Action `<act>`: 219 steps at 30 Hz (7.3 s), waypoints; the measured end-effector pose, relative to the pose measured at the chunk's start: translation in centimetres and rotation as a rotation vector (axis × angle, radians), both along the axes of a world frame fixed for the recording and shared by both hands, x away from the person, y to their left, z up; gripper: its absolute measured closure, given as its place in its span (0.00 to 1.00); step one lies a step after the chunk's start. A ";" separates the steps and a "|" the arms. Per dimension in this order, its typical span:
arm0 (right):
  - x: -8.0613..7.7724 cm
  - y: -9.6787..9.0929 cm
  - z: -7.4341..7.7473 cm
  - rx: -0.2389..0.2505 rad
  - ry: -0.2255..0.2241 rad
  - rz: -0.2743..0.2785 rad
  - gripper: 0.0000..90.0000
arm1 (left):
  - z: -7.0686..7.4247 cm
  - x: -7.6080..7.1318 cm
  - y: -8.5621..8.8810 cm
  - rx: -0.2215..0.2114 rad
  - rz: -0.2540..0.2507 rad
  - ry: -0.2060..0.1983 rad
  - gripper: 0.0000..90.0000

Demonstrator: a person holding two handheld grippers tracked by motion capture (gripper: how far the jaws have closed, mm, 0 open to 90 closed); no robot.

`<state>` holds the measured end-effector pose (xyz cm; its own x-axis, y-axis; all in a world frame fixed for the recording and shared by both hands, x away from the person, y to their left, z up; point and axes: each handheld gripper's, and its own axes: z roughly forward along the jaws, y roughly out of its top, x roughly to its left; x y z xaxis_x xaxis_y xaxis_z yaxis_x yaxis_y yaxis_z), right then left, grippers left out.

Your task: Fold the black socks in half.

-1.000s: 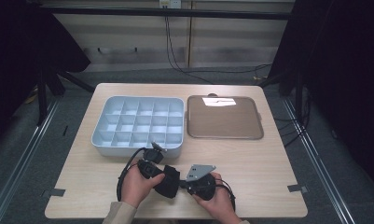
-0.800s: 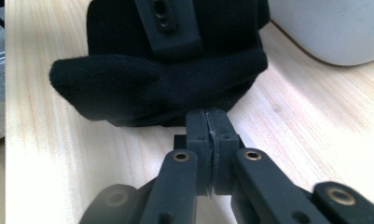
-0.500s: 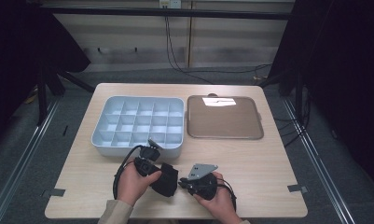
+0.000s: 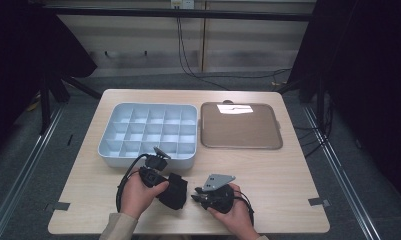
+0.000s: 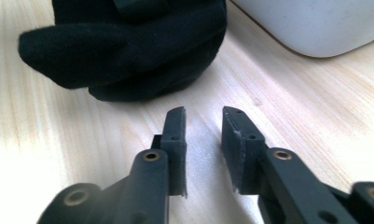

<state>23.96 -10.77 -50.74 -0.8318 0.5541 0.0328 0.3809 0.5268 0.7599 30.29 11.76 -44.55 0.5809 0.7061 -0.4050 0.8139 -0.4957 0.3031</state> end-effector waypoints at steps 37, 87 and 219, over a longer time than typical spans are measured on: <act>0.4 0.6 -0.3 -0.039 0.026 -0.023 0.16 | 2.4 0.7 2.2 0.034 0.013 -0.026 0.76; 0.4 0.6 -0.3 -0.042 0.024 -0.029 0.16 | 8.6 3.3 6.0 0.068 0.069 -0.060 0.76; 0.3 0.6 -0.2 -0.042 0.026 -0.032 0.16 | 7.9 12.9 15.4 0.173 0.312 -0.080 0.75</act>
<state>24.24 -10.20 -50.99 -0.8129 0.5816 0.0304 0.4176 0.5456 0.7266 43.18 27.13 -36.61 0.3522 0.9083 -0.2259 0.9109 -0.2772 0.3056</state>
